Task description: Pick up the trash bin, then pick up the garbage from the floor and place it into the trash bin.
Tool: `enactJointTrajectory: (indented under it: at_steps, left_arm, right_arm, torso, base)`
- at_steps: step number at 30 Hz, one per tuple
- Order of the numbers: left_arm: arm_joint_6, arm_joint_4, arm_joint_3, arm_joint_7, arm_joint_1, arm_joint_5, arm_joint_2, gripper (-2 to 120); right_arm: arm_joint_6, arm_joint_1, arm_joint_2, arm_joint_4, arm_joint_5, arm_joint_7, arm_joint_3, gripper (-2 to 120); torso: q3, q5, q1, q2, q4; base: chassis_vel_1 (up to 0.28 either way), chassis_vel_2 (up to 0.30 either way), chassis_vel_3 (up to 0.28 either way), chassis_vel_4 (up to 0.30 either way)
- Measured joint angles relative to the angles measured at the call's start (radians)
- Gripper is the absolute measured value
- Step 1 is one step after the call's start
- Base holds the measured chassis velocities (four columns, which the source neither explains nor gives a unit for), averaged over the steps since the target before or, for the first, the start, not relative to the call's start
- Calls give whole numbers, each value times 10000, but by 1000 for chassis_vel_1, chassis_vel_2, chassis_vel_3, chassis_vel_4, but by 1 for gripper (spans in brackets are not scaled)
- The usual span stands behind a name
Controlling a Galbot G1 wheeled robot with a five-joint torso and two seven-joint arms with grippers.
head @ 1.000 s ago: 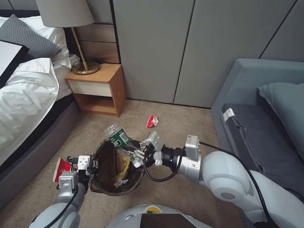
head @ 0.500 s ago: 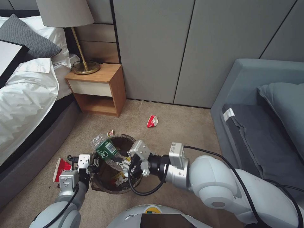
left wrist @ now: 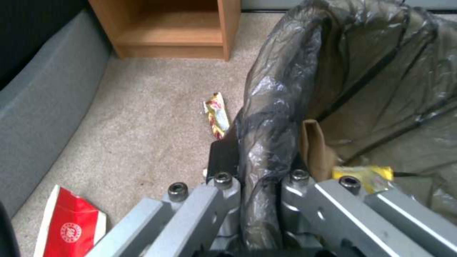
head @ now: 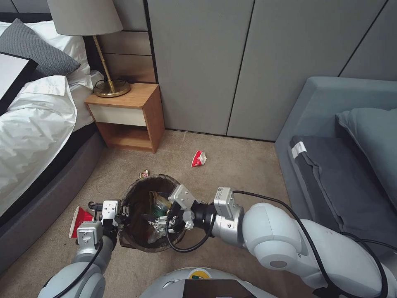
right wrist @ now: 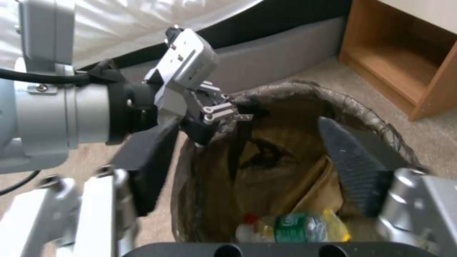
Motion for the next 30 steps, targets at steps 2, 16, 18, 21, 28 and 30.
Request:
enactJointTrajectory:
  at_steps: [2, 16, 18, 21, 28, 30]
  left_arm:
    - [1, 0, 0, 0, -10, -4, 9, 5]
    - [3, 0, -35, 10, -62, -46, 57, 5]
    - [3, 0, -62, 12, -70, -56, 56, 5]
    - [3, 0, -77, 16, -70, -60, 52, 5]
    - [3, 0, -121, 17, -62, -61, 28, 5]
    - [3, 0, -160, 10, -53, -55, -50, 5]
  right_arm:
    - [0, -48, 32, -63, -13, 64, 11, 86]
    - [390, -699, 8, 100, -232, 34, 1135, 100]
    - [698, -995, -109, 263, -345, -146, 1970, 100]
    - [1501, -1142, -272, 287, -531, -180, 2524, 100]
    - [3074, -2035, -271, 283, -1950, 355, 3327, 100]
    - [3535, -3268, 58, -130, -3484, 515, 4333, 100]
  torso:
    - [0, 1, 0, 0, 1]
    - [0, 2, 0, 0, 1]
    - [0, 1, 0, 0, -1]
    - [0, 1, 0, 0, -1]
    - [0, 1, 0, 0, 2]
    - [0, 2, 0, 0, 1]
  base:
    - [0, 0, 0, 0]
    - [0, 0, 0, 0]
    - [0, 0, 0, 0]
    - [0, 0, 0, 0]
    - [0, 0, 0, 0]
    - [0, 0, 0, 0]
